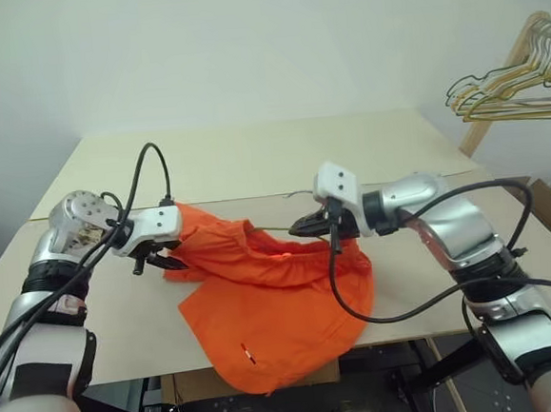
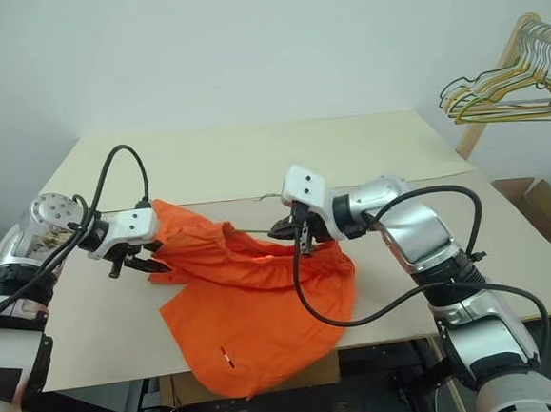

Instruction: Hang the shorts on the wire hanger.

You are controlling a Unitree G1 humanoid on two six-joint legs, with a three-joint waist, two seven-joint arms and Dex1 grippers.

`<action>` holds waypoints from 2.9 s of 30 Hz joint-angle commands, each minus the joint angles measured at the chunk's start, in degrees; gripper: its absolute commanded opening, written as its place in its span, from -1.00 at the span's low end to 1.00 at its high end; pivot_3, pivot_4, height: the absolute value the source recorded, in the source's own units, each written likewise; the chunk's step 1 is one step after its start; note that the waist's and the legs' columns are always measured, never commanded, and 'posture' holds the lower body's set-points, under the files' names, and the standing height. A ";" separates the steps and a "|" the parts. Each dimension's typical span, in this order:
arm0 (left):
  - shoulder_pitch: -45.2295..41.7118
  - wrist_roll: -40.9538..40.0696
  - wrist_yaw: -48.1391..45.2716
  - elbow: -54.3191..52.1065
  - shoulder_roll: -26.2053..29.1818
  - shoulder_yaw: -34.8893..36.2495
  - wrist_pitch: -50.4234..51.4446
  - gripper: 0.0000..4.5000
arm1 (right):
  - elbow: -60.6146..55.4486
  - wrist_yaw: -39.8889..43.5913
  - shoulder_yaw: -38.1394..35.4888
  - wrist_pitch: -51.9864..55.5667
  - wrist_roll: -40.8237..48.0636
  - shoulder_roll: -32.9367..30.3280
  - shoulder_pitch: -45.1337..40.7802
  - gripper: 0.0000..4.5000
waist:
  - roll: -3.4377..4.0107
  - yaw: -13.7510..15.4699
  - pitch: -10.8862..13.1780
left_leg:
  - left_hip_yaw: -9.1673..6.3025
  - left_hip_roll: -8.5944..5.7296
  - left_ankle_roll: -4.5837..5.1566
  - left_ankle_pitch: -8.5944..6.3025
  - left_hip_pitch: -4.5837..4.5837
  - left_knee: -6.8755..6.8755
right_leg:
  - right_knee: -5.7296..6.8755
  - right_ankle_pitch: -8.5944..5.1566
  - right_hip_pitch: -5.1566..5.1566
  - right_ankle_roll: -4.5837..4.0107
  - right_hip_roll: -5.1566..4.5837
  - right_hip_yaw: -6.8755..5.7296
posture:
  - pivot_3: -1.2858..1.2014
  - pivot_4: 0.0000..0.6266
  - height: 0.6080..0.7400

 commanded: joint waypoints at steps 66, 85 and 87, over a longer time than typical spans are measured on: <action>-2.23 -12.28 3.23 -16.99 -9.22 -0.20 18.07 -1.00 | -4.93 5.58 -14.75 9.02 5.29 -20.64 -5.68 0.98 | 0.03 -1.31 0.00 | 0.01 0.01 -0.02 0.01 -0.07 -0.04 | -0.08 0.00 -0.06 -0.01 0.00 0.00 | 0.02 -1.00 1.00; -2.53 -12.19 2.72 -17.19 -9.01 -0.08 18.02 -1.00 | -2.76 7.69 2.88 1.39 -6.27 -19.11 0.17 0.81 | 0.13 -2.57 0.00 | 0.04 -0.01 0.00 0.00 -0.03 -0.04 | -0.07 0.00 -0.07 -0.01 0.01 0.13 | 0.03 -1.00 1.00; -2.55 -12.19 2.75 -17.25 -8.96 -0.04 18.05 -1.00 | -2.09 7.96 3.86 0.92 -7.08 -18.41 -0.44 0.57 | 0.13 -2.41 0.00 | 0.04 -0.01 0.00 0.00 -0.02 -0.03 | -0.08 0.00 -0.06 -0.01 0.00 0.13 | 0.03 -1.00 1.00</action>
